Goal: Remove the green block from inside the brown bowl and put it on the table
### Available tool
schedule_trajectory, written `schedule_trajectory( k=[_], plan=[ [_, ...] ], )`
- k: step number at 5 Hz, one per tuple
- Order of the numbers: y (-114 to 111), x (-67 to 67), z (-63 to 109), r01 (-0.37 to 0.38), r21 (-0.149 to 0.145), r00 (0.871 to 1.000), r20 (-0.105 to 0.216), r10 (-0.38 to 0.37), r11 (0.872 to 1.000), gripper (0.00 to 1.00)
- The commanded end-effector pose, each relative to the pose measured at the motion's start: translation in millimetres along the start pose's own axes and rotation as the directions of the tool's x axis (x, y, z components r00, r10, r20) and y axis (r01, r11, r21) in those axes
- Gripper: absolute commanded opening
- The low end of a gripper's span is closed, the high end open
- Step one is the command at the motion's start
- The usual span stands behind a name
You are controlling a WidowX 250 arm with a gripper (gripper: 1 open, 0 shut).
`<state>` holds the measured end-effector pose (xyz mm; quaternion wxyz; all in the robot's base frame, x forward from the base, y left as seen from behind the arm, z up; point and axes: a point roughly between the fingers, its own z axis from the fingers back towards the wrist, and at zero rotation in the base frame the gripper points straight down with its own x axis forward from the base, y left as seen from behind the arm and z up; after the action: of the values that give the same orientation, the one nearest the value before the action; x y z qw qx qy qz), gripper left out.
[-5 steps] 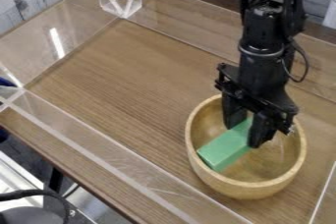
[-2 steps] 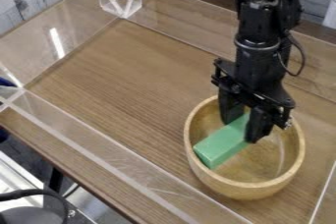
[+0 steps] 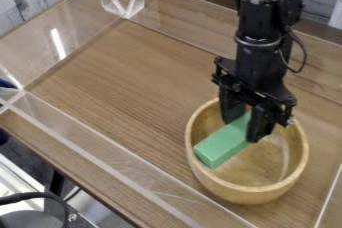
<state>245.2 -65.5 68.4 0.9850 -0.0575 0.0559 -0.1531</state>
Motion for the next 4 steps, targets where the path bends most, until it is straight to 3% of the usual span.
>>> schedule_trajectory(
  k=[1, 4],
  plan=[
    [1.9, 10.8, 30.1, 0.004, 0.012, 0.994, 0.107, -0.006, 1.0, 0.0],
    [6.9, 10.1, 34.4, -0.01, 0.011, 0.994, 0.108, 0.009, 1.0, 0.0]
  ],
)
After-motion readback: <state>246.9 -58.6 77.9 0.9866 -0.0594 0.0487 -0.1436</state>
